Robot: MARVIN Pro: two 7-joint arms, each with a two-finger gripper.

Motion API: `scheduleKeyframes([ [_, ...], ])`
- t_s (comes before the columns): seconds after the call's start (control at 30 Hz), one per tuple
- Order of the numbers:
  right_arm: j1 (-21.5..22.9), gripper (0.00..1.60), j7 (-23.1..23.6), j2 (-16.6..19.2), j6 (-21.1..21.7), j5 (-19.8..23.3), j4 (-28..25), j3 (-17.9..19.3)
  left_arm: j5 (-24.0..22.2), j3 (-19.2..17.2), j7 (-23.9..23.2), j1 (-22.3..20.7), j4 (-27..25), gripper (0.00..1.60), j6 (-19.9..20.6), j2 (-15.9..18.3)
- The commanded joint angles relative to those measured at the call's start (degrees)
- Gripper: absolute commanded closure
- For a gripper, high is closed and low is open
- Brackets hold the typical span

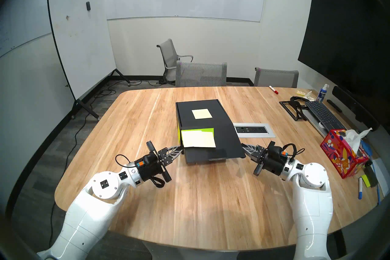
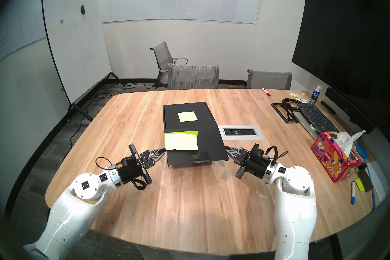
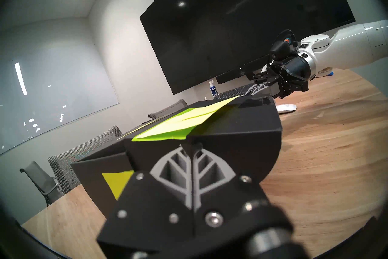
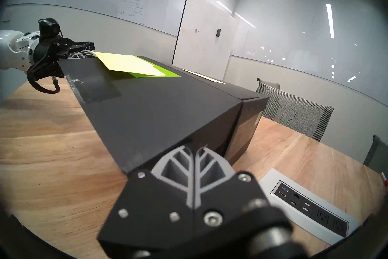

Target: Open the box and place the mouse inside

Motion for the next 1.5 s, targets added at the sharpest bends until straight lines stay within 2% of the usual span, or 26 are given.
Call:
scheduleKeyframes([
  [0.0,0.6,1.60,-0.1,-1.2,0.0,0.8,-1.2,-0.6,-0.4,0.4,0.0,-0.6,-2.0,1.60,0.2,-0.5],
  [0.77,4.0,1.60,-1.9,-1.2,0.8,0.1,-0.3,-1.3,-1.4,0.4,0.8,-3.5,-1.7,1.60,1.5,-0.9],
  [1.47,3.6,1.60,-2.2,-1.9,0.9,0.6,-1.5,-1.0,-1.9,0.5,1.6,-3.5,-3.5,1.60,1.9,-0.7],
])
